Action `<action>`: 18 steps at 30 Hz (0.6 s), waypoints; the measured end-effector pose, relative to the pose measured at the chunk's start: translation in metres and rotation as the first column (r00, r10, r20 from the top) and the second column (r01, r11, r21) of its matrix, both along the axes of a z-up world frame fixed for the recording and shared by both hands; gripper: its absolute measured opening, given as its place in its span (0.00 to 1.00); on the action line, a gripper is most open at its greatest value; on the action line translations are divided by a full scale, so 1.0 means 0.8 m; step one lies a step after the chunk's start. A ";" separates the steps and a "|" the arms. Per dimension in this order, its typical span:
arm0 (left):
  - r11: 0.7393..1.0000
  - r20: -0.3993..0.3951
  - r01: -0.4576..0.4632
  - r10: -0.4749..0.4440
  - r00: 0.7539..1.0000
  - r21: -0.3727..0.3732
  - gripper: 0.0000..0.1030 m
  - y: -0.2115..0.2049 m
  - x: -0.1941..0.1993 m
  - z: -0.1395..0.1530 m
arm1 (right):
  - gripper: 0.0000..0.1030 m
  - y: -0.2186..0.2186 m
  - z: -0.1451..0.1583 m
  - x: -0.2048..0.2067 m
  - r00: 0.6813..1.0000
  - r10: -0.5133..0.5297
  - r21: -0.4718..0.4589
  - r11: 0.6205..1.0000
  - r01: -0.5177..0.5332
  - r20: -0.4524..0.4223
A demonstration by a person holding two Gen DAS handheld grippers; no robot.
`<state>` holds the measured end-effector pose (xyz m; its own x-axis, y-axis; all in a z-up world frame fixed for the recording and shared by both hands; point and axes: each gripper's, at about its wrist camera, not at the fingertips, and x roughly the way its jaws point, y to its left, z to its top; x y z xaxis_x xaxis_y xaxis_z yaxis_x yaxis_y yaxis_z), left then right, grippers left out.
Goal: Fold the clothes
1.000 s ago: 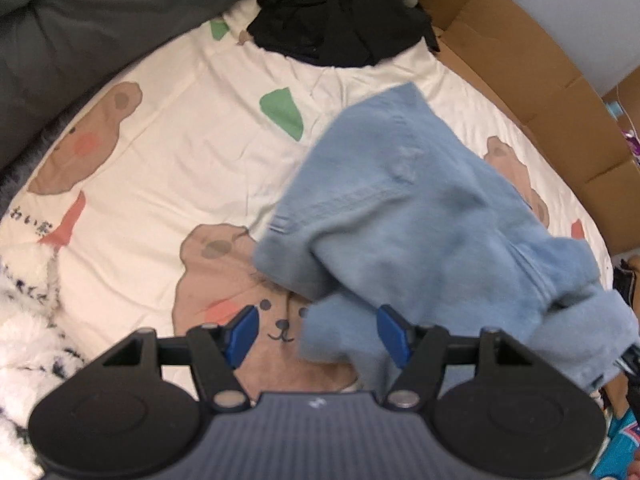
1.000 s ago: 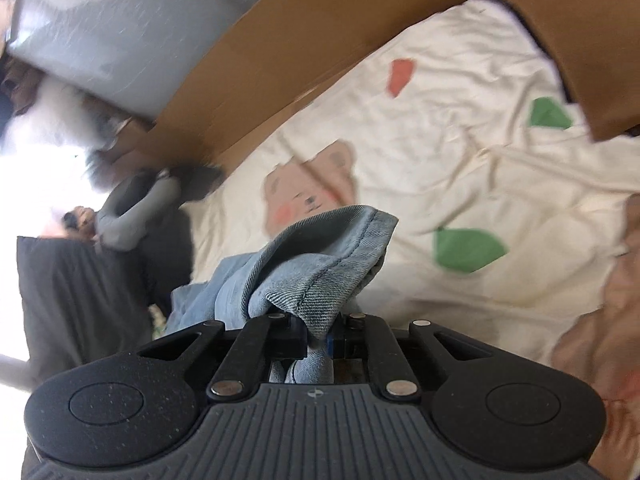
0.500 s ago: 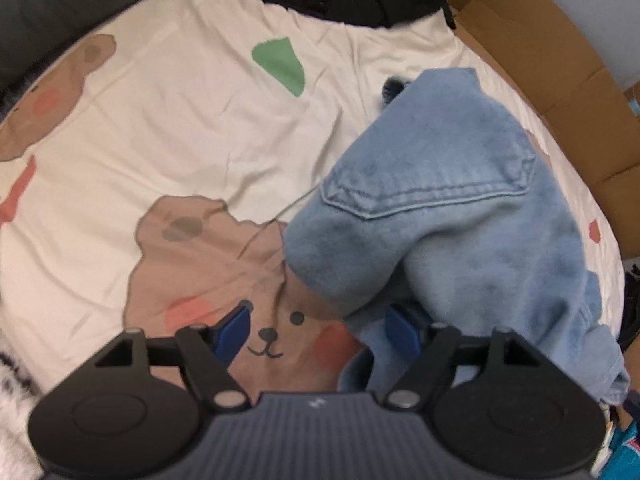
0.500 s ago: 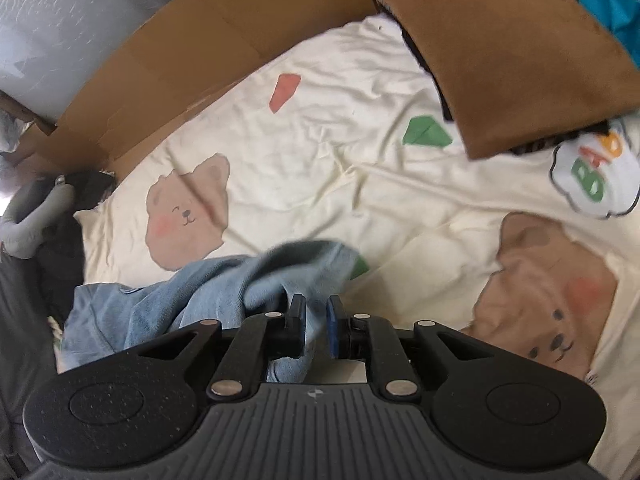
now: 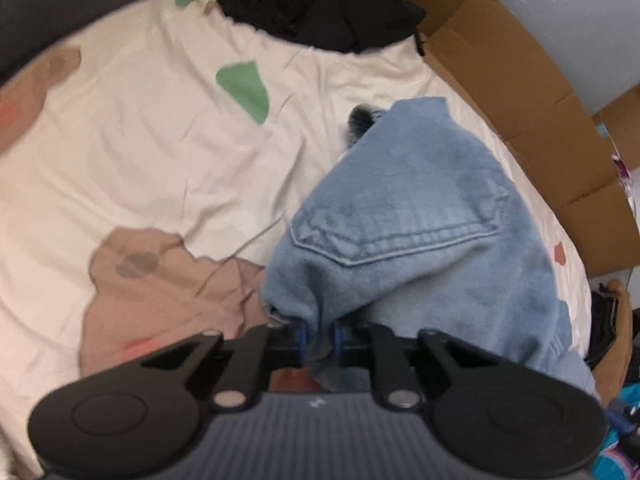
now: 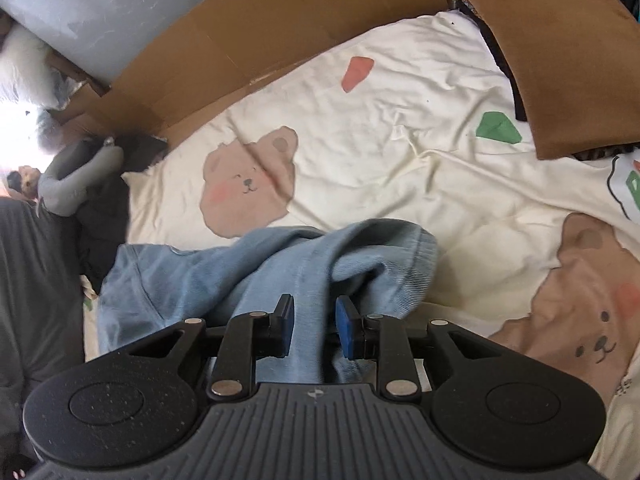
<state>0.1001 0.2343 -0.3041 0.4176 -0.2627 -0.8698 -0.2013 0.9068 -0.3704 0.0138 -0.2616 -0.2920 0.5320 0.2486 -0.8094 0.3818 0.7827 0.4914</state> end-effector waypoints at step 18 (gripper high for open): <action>0.969 0.233 0.245 -0.230 0.945 -0.034 0.03 -0.101 0.036 0.176 | 0.24 0.012 0.038 0.000 0.997 0.062 0.012 0.998 -0.062 0.044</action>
<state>0.1292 0.1534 -0.1630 0.5198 -0.4285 -0.7391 0.1124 0.8919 -0.4380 0.0140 -0.2520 -0.2612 0.5497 0.2929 -0.7823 0.3110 0.7974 0.5171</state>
